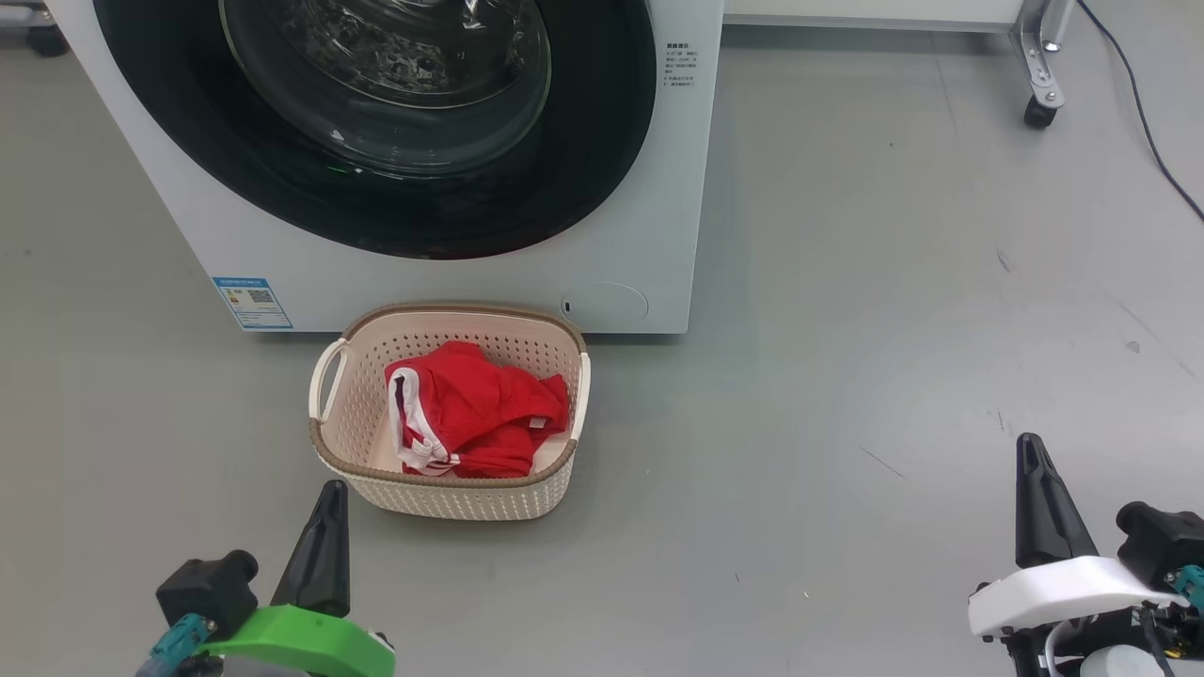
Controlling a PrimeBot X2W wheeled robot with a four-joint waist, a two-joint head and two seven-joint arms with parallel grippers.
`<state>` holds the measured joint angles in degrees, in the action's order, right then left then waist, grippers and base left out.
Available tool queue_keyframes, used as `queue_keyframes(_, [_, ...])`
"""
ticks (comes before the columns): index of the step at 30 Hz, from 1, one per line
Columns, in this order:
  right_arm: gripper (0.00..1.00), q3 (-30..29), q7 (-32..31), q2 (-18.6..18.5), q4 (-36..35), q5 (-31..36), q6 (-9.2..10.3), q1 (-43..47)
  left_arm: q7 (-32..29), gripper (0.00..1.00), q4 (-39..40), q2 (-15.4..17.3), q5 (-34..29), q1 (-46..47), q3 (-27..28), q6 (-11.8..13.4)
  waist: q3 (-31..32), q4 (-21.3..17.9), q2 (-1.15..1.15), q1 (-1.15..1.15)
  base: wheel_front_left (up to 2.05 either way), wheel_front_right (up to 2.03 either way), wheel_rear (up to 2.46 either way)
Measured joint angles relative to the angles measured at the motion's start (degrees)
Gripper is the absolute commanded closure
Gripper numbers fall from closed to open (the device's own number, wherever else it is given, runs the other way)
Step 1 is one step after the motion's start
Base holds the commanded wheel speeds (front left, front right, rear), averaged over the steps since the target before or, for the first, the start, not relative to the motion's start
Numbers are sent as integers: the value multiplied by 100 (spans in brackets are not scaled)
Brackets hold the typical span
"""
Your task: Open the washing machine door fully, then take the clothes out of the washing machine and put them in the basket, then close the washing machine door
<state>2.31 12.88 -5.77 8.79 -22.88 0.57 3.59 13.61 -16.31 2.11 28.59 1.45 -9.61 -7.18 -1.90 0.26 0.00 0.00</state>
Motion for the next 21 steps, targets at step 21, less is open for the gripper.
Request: queue_keyframes(21, [100, -230, -478, 80, 168, -1707, -169, -112, -404, 100, 58, 5, 1636, 0, 238, 0, 40, -8, 0, 0, 0, 0, 0])
